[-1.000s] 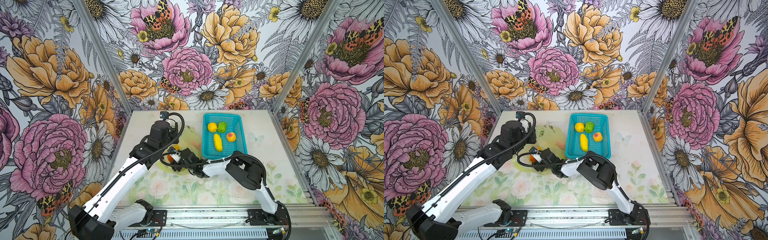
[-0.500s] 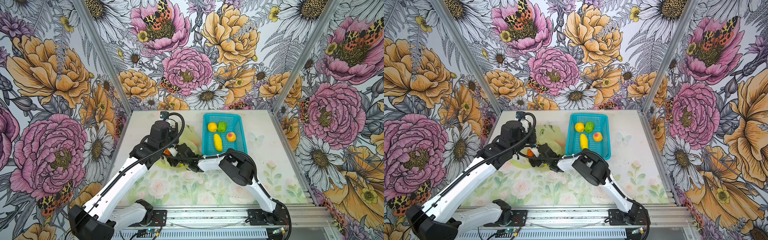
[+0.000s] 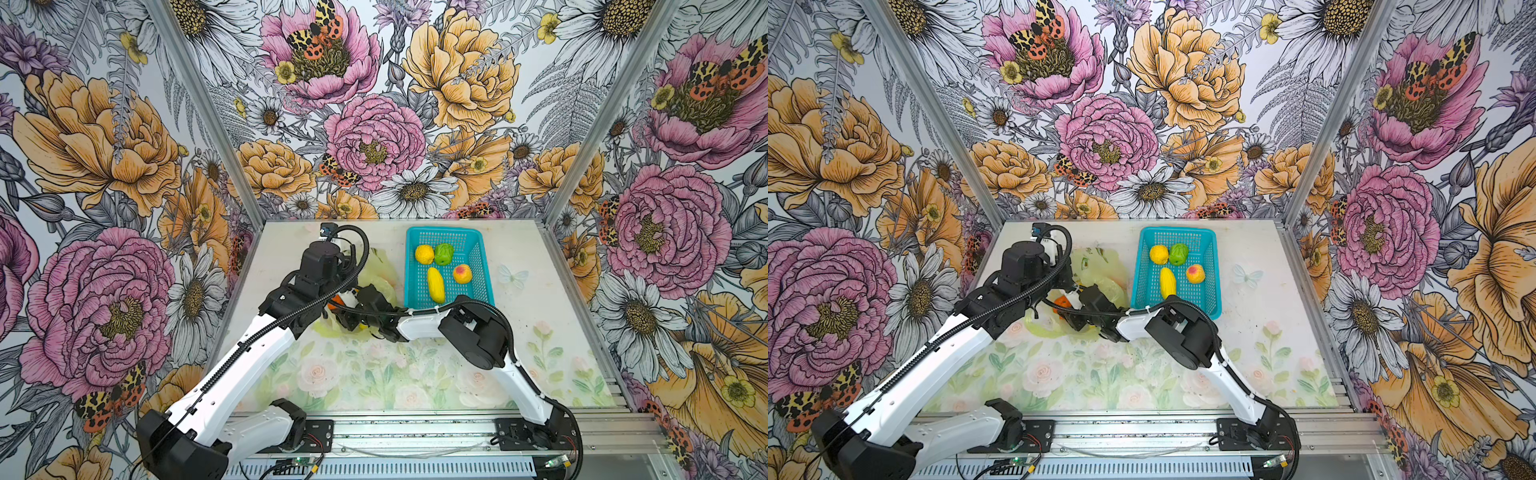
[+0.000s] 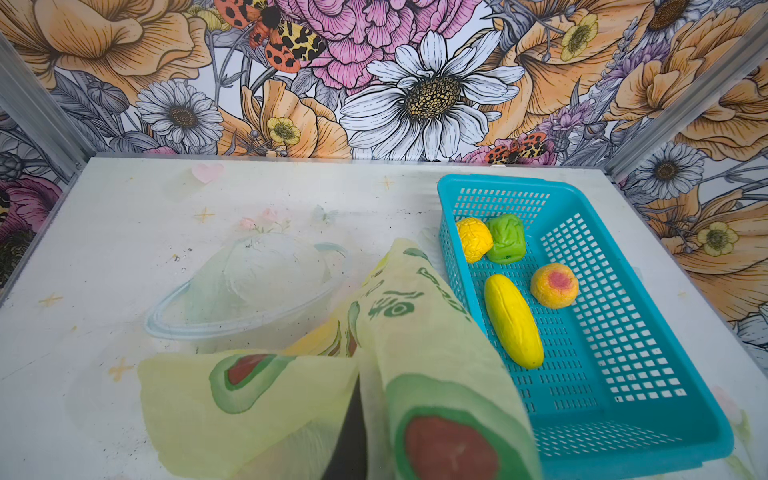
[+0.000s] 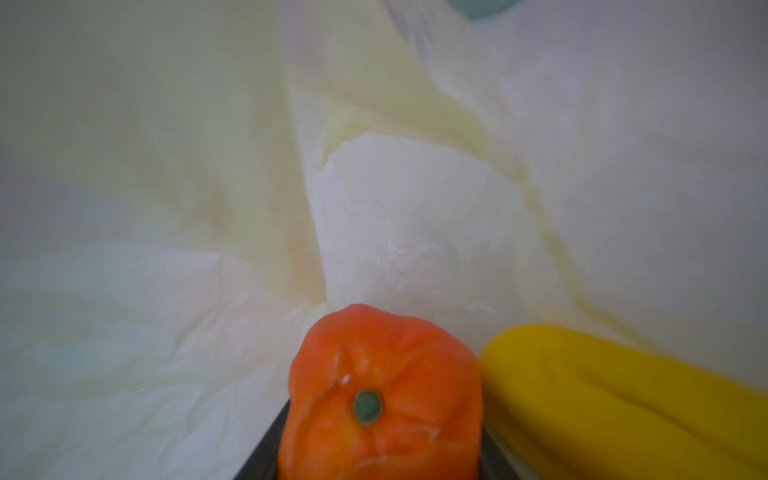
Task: Untie the knot of the plastic bag and take out the fruit
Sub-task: 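Grasp the orange tomato inside the bag with the right gripper, then lift the orange tomato out of the bag toward the teal basket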
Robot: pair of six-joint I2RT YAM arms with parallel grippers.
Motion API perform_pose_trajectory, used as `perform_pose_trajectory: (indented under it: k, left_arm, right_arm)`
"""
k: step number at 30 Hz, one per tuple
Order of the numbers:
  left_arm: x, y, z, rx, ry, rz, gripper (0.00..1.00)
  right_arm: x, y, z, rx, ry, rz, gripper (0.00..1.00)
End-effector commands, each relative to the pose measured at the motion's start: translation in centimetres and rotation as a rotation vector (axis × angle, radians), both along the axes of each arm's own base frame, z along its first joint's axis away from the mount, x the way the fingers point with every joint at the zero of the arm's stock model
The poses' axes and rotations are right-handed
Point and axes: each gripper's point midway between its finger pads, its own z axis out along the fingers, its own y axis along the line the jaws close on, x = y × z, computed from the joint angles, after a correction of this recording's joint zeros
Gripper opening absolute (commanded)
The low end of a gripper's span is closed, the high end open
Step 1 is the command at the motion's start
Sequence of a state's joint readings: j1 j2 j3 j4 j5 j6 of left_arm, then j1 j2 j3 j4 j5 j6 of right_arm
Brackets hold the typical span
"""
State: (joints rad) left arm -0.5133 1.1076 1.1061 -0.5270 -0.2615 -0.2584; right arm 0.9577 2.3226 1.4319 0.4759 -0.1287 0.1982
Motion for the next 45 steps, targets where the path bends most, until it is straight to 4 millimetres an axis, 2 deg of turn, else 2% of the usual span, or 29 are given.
perform_pose_trajectory:
  k: [1, 8, 15, 20, 22, 25, 27, 30, 32, 36, 40, 43, 45]
  left_arm:
    - [-0.1, 0.1, 0.7, -0.005, -0.016, 0.011, 0.0]
    - [0.2, 0.2, 0.5, 0.0, -0.01, 0.017, 0.0]
    - [0.1, 0.3, 0.5, -0.004, -0.011, 0.02, 0.0]
    - [0.1, 0.5, 0.6, -0.007, -0.014, 0.026, 0.0]
    - [0.1, 0.5, 0.6, -0.007, -0.014, 0.027, 0.0]
    - [0.1, 0.5, 0.5, -0.006, -0.011, 0.026, 0.0]
    - [0.1, 0.5, 0.5, -0.006, -0.007, 0.025, 0.0]
    - [0.0, 0.5, 0.6, -0.007, -0.009, 0.026, 0.0]
    - [0.0, 0.6, 0.6, -0.01, -0.012, 0.028, 0.0]
    - [0.3, 0.2, 0.5, -0.011, -0.003, 0.019, 0.0]
    - [0.2, 0.2, 0.4, -0.007, -0.001, 0.014, 0.0]
    - [0.0, 0.4, 0.5, -0.009, -0.007, 0.019, 0.0]
    - [-0.1, 0.6, 0.7, -0.015, -0.014, 0.028, 0.0]
  right_arm:
    - [-0.5, -1.3, 5.2, 0.085, -0.064, -0.018, 0.36]
    - [-3.1, -5.8, 10.7, 0.163, -0.158, -0.051, 0.29]
    - [-7.5, -8.7, 16.8, 0.248, -0.266, -0.014, 0.27]
    - [-10.6, -11.3, 23.9, 0.354, -0.371, 0.009, 0.25]
    - [-11.5, -13.0, 27.4, 0.413, -0.43, 0.001, 0.24]
    - [-12.1, -15.9, 32.3, 0.497, -0.537, -0.059, 0.22]
    - [-12.0, -17.8, 33.9, 0.535, -0.593, -0.125, 0.21]
    - [-10.8, -20.5, 33.7, 0.551, -0.641, -0.258, 0.21]
    - [-9.0, -22.0, 32.1, 0.5, -0.644, -0.361, 0.21]
    - [-4.2, -24.8, 27.8, 0.36, -0.619, -0.539, 0.2]
    - [0.3, -27.4, 25.3, 0.287, -0.549, -0.664, 0.18]
    - [2.8, -29.2, 22.7, 0.213, -0.521, -0.753, 0.16]
    - [4.1, -31.1, 21.6, 0.202, -0.518, -0.846, 0.14]
